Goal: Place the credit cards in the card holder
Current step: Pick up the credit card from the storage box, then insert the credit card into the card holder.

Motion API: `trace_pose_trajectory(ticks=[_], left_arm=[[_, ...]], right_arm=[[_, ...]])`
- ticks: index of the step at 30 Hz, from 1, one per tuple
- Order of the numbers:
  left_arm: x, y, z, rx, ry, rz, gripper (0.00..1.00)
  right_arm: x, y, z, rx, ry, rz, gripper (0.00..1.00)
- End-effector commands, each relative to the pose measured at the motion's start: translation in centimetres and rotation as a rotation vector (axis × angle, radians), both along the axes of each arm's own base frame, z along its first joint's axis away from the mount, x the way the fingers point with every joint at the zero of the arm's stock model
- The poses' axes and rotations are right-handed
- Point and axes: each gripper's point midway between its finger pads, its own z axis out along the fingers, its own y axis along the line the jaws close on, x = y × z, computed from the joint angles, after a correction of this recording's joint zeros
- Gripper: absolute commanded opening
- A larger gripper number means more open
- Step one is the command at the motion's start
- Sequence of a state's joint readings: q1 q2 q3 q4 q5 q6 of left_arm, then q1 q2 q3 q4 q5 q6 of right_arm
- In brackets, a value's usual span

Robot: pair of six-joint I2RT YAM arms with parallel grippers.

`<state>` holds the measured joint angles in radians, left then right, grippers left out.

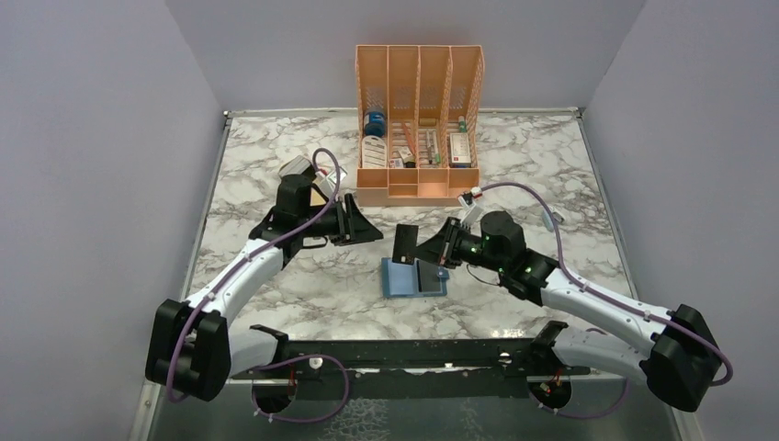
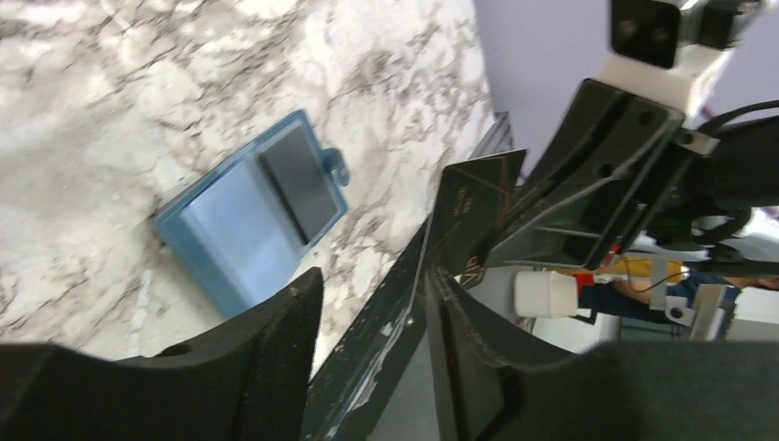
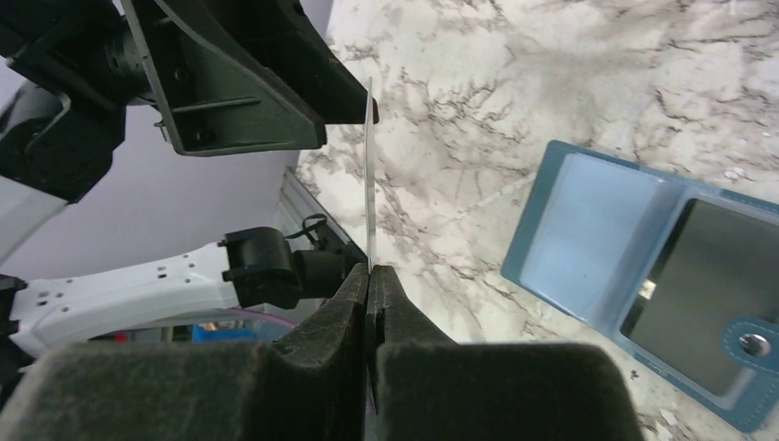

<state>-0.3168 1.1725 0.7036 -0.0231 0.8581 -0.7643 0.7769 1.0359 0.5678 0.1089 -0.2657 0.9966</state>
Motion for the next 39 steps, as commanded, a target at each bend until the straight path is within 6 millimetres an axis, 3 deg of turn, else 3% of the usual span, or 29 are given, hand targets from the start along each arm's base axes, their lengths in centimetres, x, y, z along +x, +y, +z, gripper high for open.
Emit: trace_pose_trajectory(ticks=[1, 7, 17, 25, 39], left_arm=[[-0.2, 0.4, -3.2, 0.109, 0.008, -0.023, 0.43], [-1.3, -0.1, -6.6, 0.166, 0.066, -0.071, 0.21], [-2.7, -2.2, -10.8, 0.234, 0.102, -0.089, 0.01], [-3.2, -2.1, -14.5, 0.254, 0.161, -0.073, 0.00], [-3.9, -2.2, -17.1, 0.258, 0.231, -0.076, 0.01]], right_arm=[[0.4, -1.0, -2.9, -0.118, -0.006, -0.017, 0.01], [1.1, -1.9, -5.5, -0.239, -0.002, -0.039, 0.01], [1.4, -3.2, -10.2, -0.369, 0.043, -0.042, 0.01], [1.5, -3.4, -11.3, -0.378, 0.075, -0.004, 0.01], [1.9, -4.1, -13.1, -0.396, 0.107, 0.025, 0.01]])
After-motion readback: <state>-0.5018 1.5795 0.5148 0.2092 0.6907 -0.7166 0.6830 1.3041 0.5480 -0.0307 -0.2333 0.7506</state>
